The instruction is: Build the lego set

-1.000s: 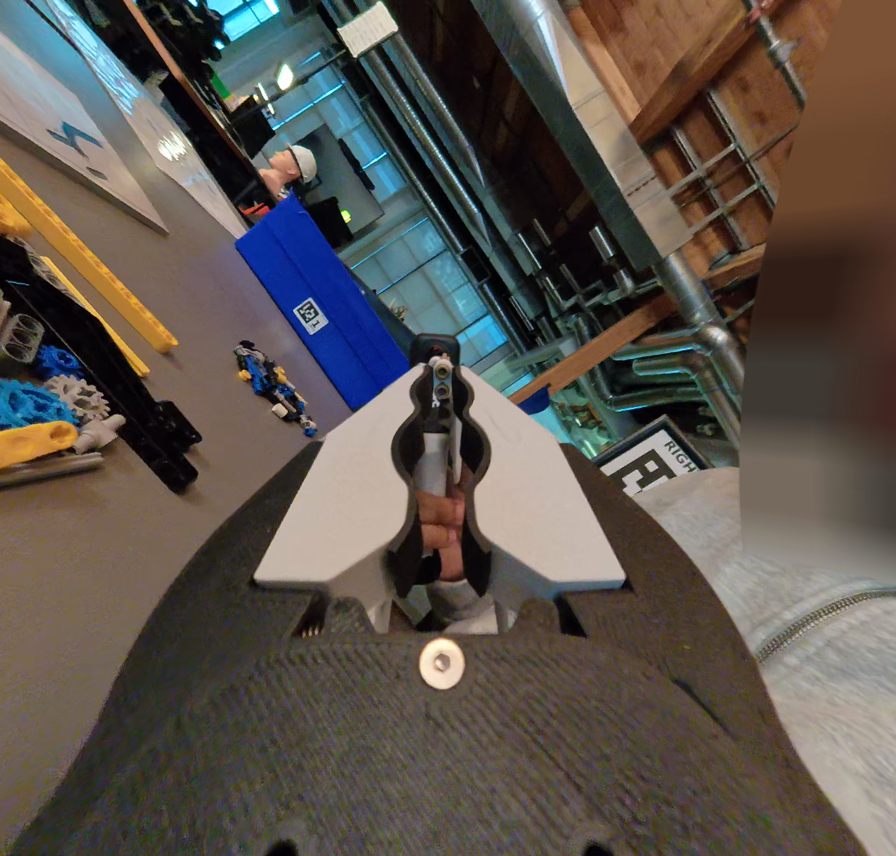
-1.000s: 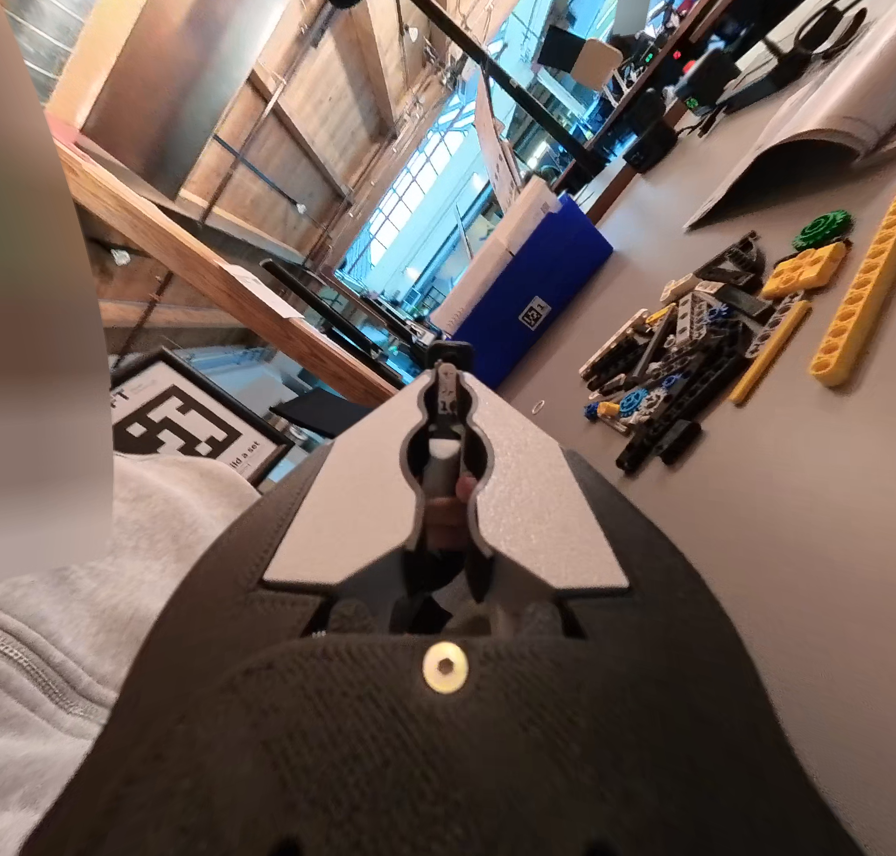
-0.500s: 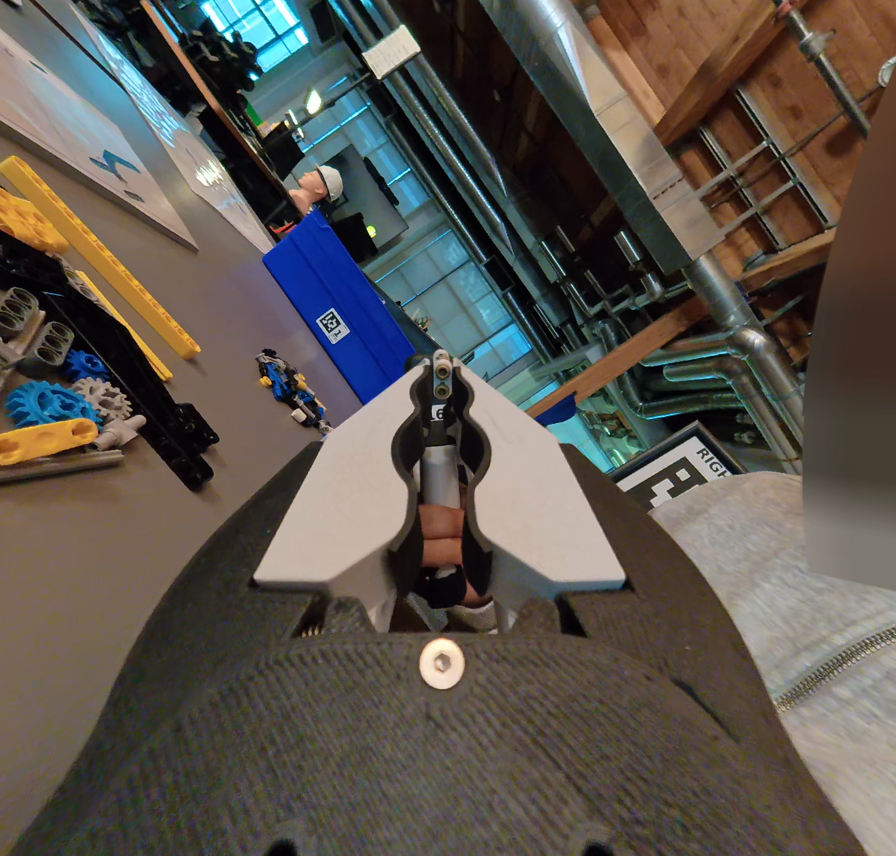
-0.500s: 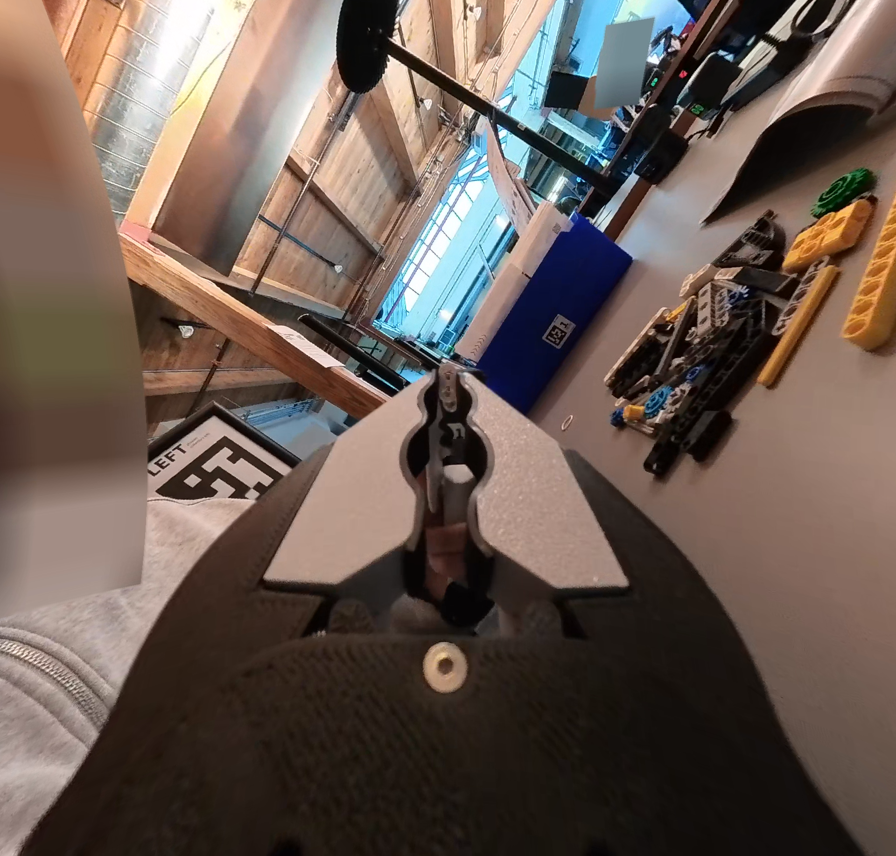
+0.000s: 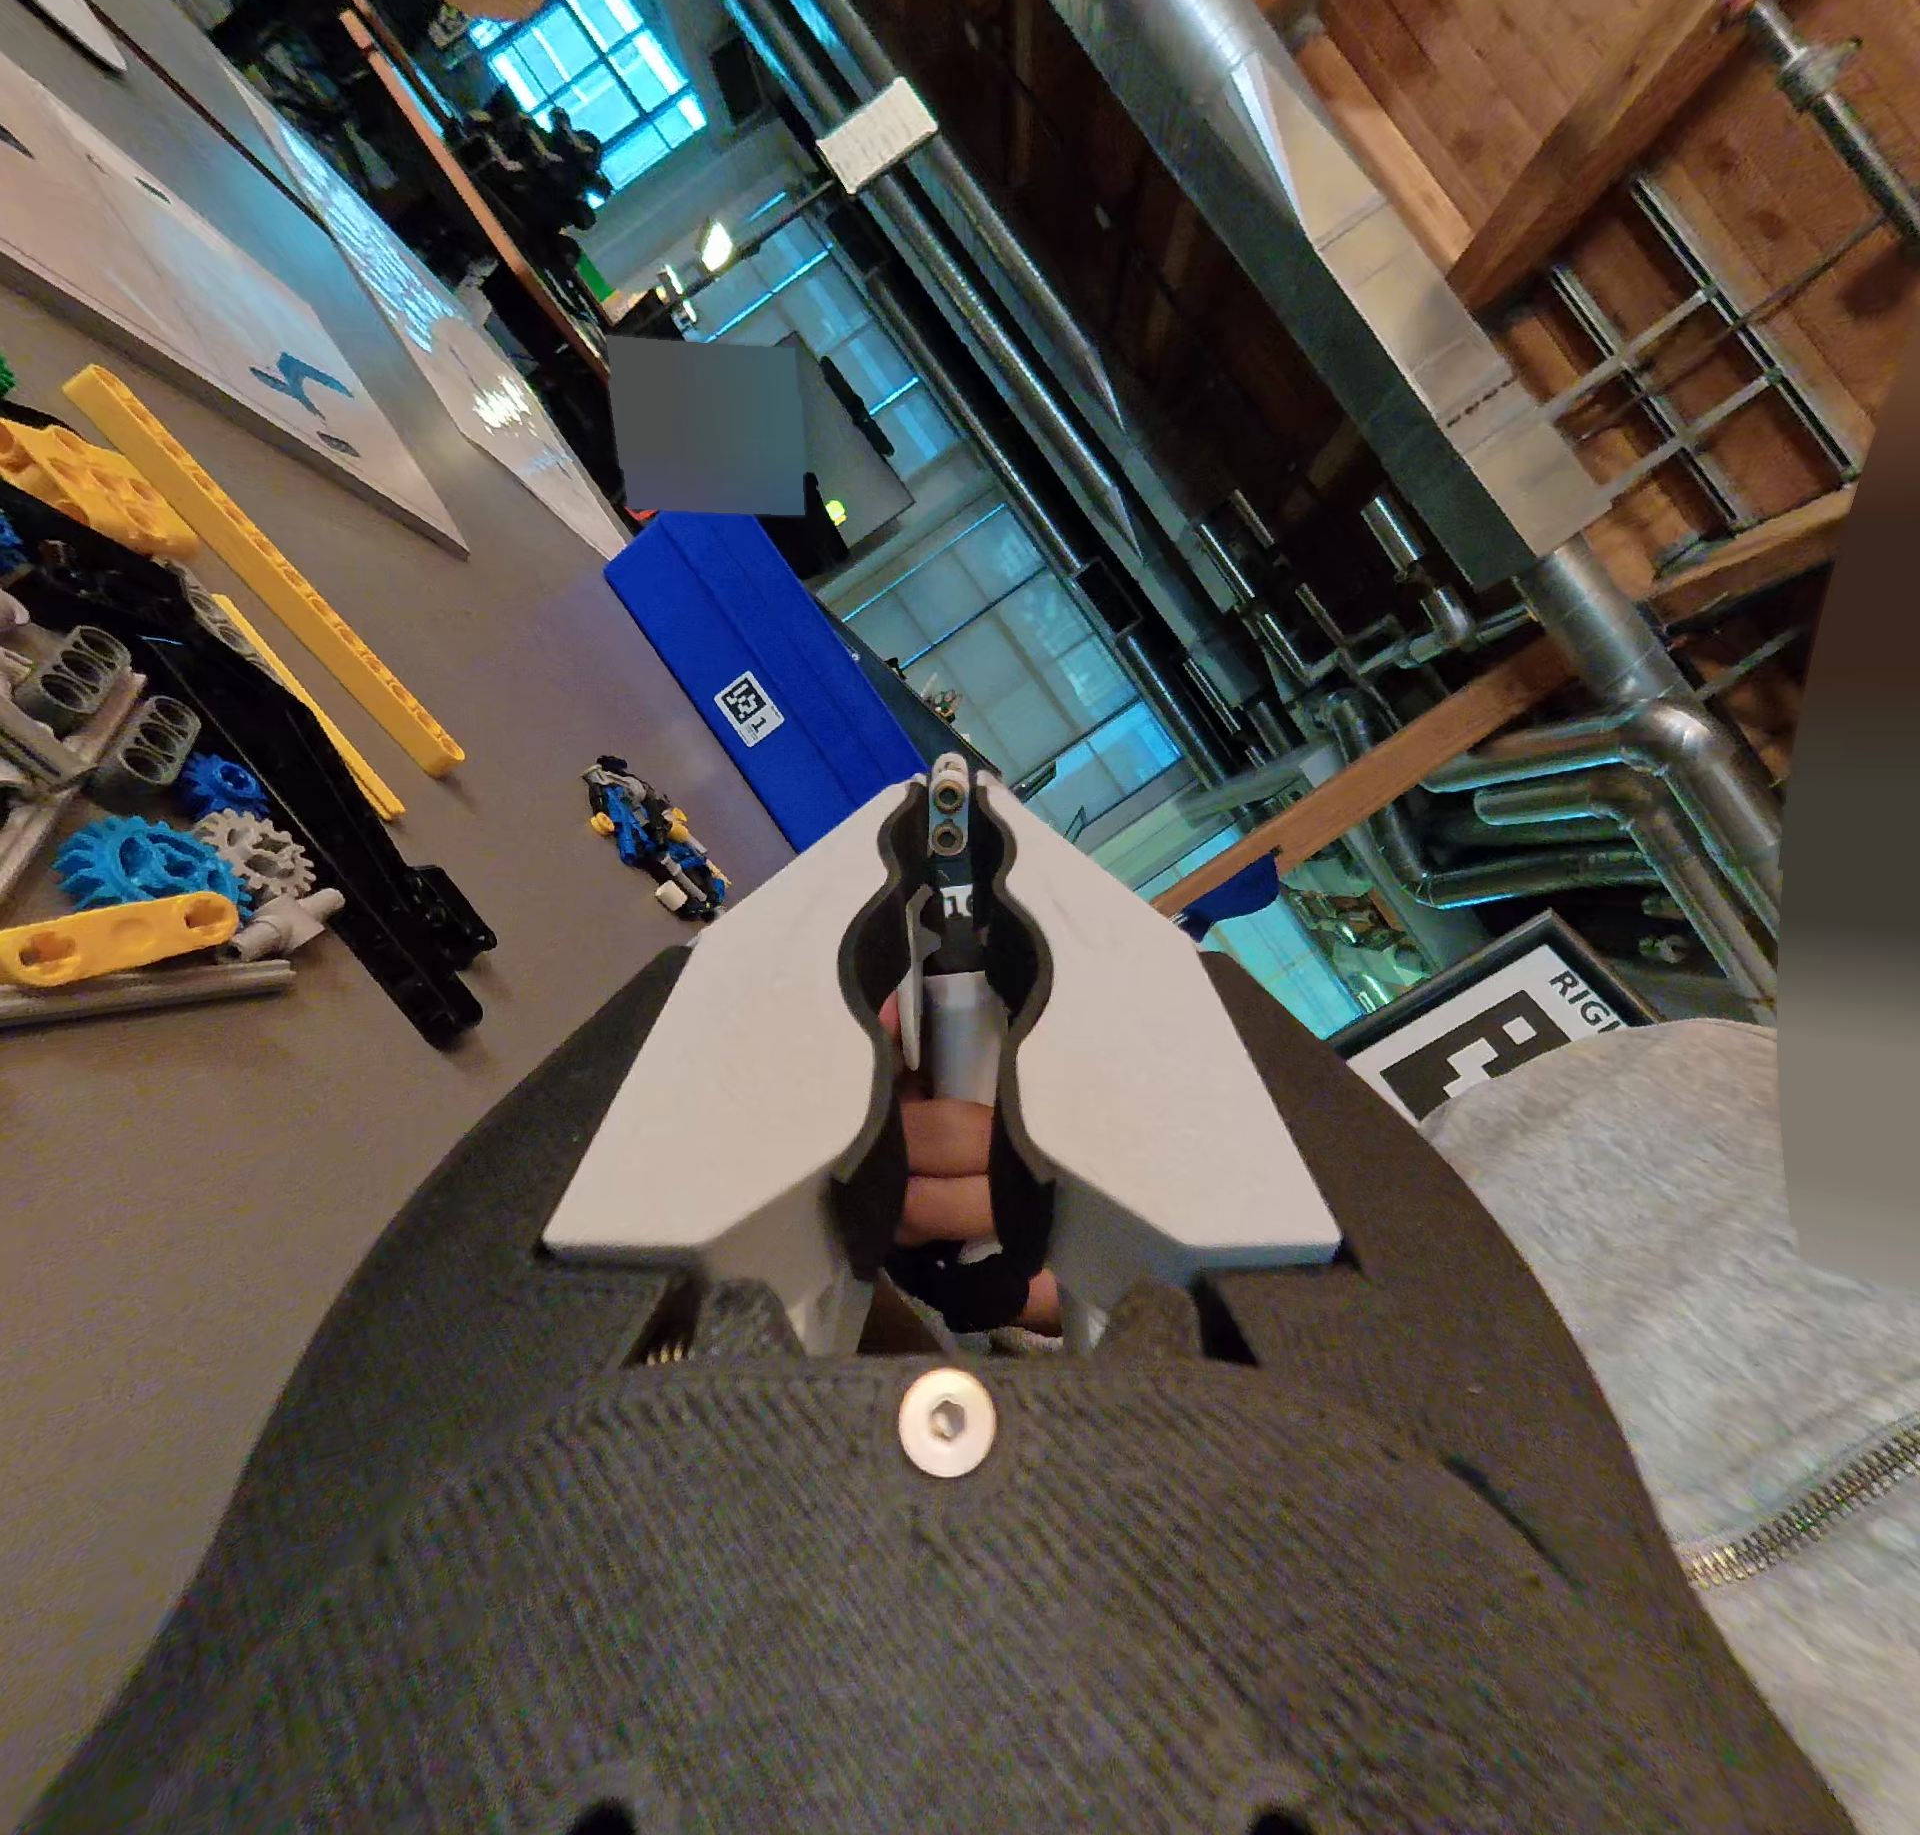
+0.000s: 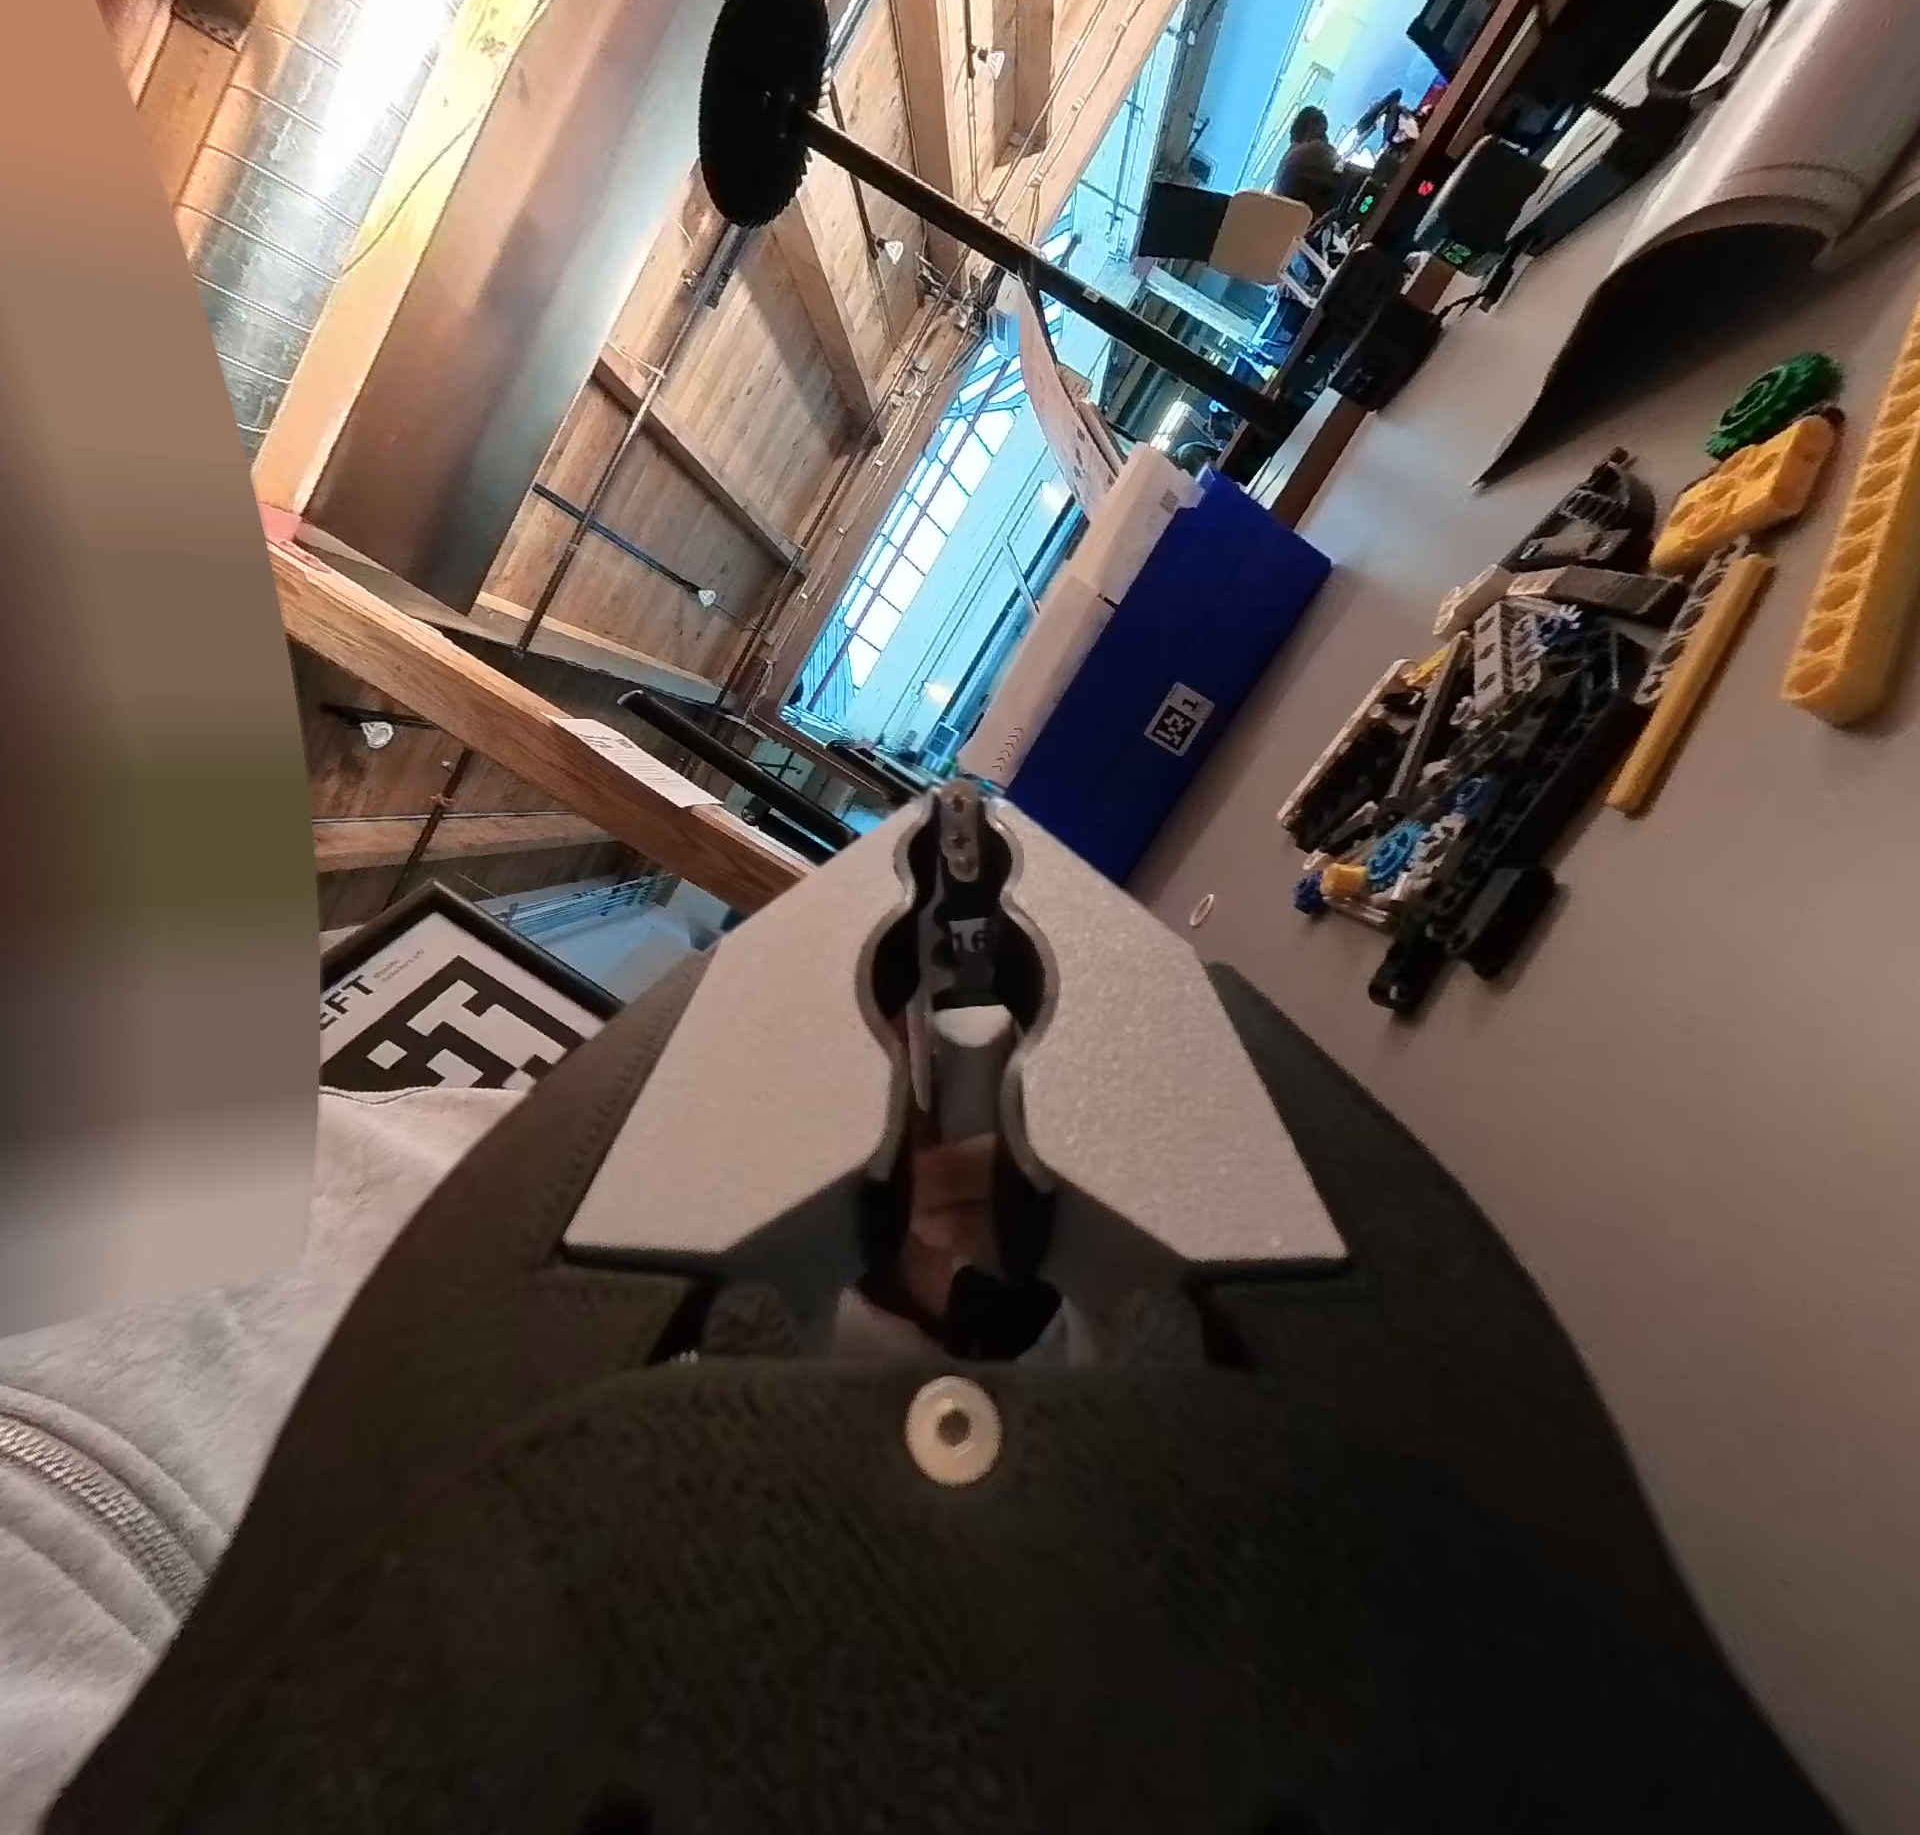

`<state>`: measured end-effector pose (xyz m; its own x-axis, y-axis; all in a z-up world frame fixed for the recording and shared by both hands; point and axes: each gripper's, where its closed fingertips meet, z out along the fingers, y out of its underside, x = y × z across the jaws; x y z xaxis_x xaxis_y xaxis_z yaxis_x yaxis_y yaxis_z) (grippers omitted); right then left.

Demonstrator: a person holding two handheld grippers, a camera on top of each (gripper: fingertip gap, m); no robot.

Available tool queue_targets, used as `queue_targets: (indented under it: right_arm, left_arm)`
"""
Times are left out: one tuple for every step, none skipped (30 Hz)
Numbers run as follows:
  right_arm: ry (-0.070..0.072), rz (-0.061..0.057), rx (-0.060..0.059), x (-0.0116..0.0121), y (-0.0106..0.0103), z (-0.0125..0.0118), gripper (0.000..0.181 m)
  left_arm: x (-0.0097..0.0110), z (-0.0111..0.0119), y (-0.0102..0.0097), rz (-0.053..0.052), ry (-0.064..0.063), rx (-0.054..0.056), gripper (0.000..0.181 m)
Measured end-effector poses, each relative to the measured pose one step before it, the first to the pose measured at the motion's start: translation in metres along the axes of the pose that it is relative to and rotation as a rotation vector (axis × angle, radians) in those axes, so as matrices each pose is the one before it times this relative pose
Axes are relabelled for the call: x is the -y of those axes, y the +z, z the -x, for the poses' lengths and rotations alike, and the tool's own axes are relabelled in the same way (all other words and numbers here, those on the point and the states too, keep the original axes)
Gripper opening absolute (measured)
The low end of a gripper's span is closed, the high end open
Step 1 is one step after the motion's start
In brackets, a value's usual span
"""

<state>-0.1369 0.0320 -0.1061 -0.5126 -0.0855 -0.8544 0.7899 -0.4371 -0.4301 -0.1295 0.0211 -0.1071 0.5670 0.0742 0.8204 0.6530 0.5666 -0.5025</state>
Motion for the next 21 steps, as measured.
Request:
queue_targets:
  right_arm:
    - [-0.0089, 0.0039, -0.0086, -0.00026, -0.00006, -0.00087, 0.004]
    - [-0.007, 0.0024, -0.0048, 0.00002, -0.00028, -0.00049, 0.004]
    - [-0.0039, 0.0015, -0.0032, -0.00003, -0.00023, -0.00053, 0.004]
    - [0.0025, 0.001, -0.0003, -0.00013, -0.00022, -0.00053, 0.004]
    - [0.0071, 0.0005, 0.0048, -0.00016, -0.00005, 0.00005, 0.004]
    - [0.0081, 0.0018, 0.0068, -0.00023, 0.0001, 0.00015, 0.003]
    - [0.0067, 0.0043, 0.0041, -0.00024, -0.00002, -0.00017, 0.003]
    - [0.003, 0.0065, 0.0037, -0.00021, -0.0001, -0.0001, 0.004]
    - [0.002, 0.0098, 0.0055, -0.00036, -0.00019, 0.00024, 0.004]
    - [0.0016, 0.0129, 0.0044, -0.00054, -0.00043, 0.00005, 0.004]
    - [-0.0018, 0.0103, 0.003, -0.00041, -0.0005, 0.00028, 0.004]
    - [-0.0058, 0.0064, -0.0005, -0.00042, -0.00038, 0.00032, 0.004]
    - [-0.0091, 0.0043, -0.0031, -0.0005, 0.0001, 0.00027, 0.003]
    - [-0.0077, 0.0028, -0.003, -0.00032, 0.00027, 0.00015, 0.003]
    - [-0.0038, 0.0005, -0.0017, 0.00012, 0.0001, 0.00005, 0.004]
    - [0.0006, -0.0005, -0.0008, 0.00002, 0.0001, -0.0003, 0.003]
    - [0.0042, -0.0013, 0.001, 0.00007, -0.00001, -0.00017, 0.003]
    - [0.0066, -0.0056, 0.0048, 0.0004, -0.00007, 0.0003, 0.003]
    - [0.0107, -0.0069, 0.0079, 0.00034, -0.00003, 0.00058, 0.004]
    - [0.0154, -0.0058, 0.0082, 0.00002, 0.00015, 0.00025, 0.003]
    - [0.0124, -0.0051, 0.0065, 0.00012, 0.00009, 0.00006, 0.003]
  left_arm:
    - [-0.00017, 0.00082, -0.00013, 0.0028, 0.0063, 0.0086, 0.007]
    - [-0.00067, 0.00026, 0.00005, 0.0062, 0.0082, 0.0062, 0.007]
    - [-0.00065, 0.00051, 0.0001, 0.0072, 0.0073, 0.0066, 0.007]
    - [-0.00028, 0.0004, -0.00007, 0.0042, 0.006, 0.005, 0.007]
    - [-0.00009, -0.00011, -0.00009, 0.0012, 0.0035, 0.0006, 0.007]
    - [0.00025, -0.00024, -0.00019, -0.0005, -0.0016, -0.0021, 0.007]
    - [-0.00008, 0.00034, -0.00005, 0.0018, -0.0042, 0.0001, 0.007]
    - [-0.00022, 0.00013, -0.00002, 0.0039, -0.0023, 0.0, 0.007]
    - [-0.00049, -0.0001, -0.00017, 0.007, -0.0008, -0.0006, 0.007]
    - [-0.00084, 0.00029, 0.00012, 0.0146, -0.0041, 0.0024, 0.007]
    - [-0.00037, -0.00017, 0.00009, 0.0137, -0.001, -0.0002, 0.007]
    - [-0.00034, -0.00047, 0.00002, 0.0085, 0.0074, 0.0001, 0.007]
    - [0.00057, -0.00035, -0.00021, -0.0021, 0.01, 0.0015, 0.007]
    - [0.0004, -0.00017, -0.00023, -0.0038, 0.0021, 0.0011, 0.007]
    - [-0.00019, -0.00005, -0.00002, 0.0008, -0.0061, -0.0014, 0.007]
    - [-0.00002, 0.00034, -0.00006, -0.0012, -0.0044, -0.0003, 0.007]
    - [0.00004, 0.00026, -0.00002, -0.005, -0.0017, 0.0013, 0.007]
    - [-0.0002, -0.00031, 0.00027, -0.004, -0.0017, -0.0004, 0.007]
    - [0.0004, -0.00063, 0.00022, -0.0094, 0.0029, 0.0001, 0.007]
    - [0.00043, -0.00034, -0.00007, -0.0103, 0.0055, 0.0029, 0.007]
    - [0.00026, -0.00017, -0.00007, -0.0062, 0.0037, 0.0026, 0.007]
